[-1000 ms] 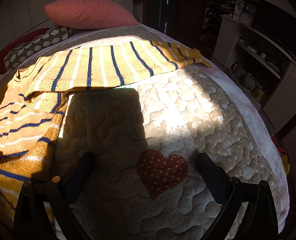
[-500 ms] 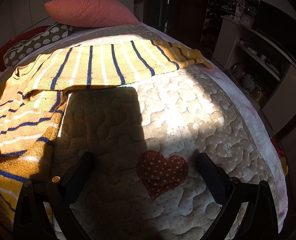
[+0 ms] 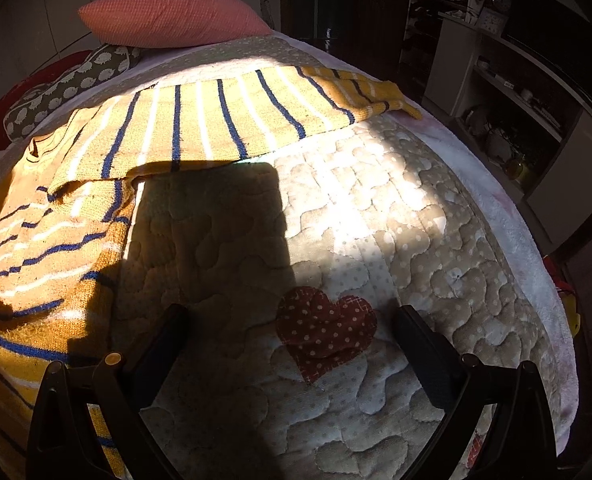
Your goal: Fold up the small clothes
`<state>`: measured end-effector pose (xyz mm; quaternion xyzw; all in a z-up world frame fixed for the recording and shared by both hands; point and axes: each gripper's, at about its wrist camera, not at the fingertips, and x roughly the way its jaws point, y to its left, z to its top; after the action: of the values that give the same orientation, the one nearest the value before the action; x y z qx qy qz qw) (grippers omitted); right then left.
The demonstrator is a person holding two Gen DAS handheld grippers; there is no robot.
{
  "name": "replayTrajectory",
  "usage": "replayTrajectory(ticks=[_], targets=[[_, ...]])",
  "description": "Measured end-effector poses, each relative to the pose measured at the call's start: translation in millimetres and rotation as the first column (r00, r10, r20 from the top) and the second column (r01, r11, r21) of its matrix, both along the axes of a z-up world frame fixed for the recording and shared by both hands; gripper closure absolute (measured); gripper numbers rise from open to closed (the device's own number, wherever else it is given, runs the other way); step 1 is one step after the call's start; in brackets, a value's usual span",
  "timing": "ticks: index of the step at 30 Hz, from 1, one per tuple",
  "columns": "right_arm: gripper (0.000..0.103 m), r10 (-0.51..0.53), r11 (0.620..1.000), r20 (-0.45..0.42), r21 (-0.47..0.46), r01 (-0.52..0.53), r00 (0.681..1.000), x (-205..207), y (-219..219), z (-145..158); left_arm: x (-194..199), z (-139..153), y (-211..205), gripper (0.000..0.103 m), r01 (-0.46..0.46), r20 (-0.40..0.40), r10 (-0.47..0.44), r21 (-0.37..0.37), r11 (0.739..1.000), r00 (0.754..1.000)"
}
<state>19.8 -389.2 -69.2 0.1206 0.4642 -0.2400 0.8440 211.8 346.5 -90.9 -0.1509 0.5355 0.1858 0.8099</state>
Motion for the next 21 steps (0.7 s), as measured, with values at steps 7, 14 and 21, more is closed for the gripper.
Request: replayTrajectory(ticks=[7,14,21], targets=[[0.001,-0.005,0.997,0.013,-0.08,0.006,1.0,-14.6,11.4,17.0,-48.9,64.9,-21.9,0.0,-0.025,0.196,-0.004,0.145,0.989,0.981],[0.001,0.013,0.986,0.099,-0.167,0.004,0.995,-46.0,44.6,39.5,-118.2,141.4,-90.4,0.0,0.024,0.41,-0.176,0.35,0.936,0.895],[0.001,0.102,0.982,0.174,-0.174,-0.072,0.979,-55.2,81.0,58.3,-147.4,165.6,-159.1,0.0,0.12,0.498,-0.246,0.271,0.955,0.832]])
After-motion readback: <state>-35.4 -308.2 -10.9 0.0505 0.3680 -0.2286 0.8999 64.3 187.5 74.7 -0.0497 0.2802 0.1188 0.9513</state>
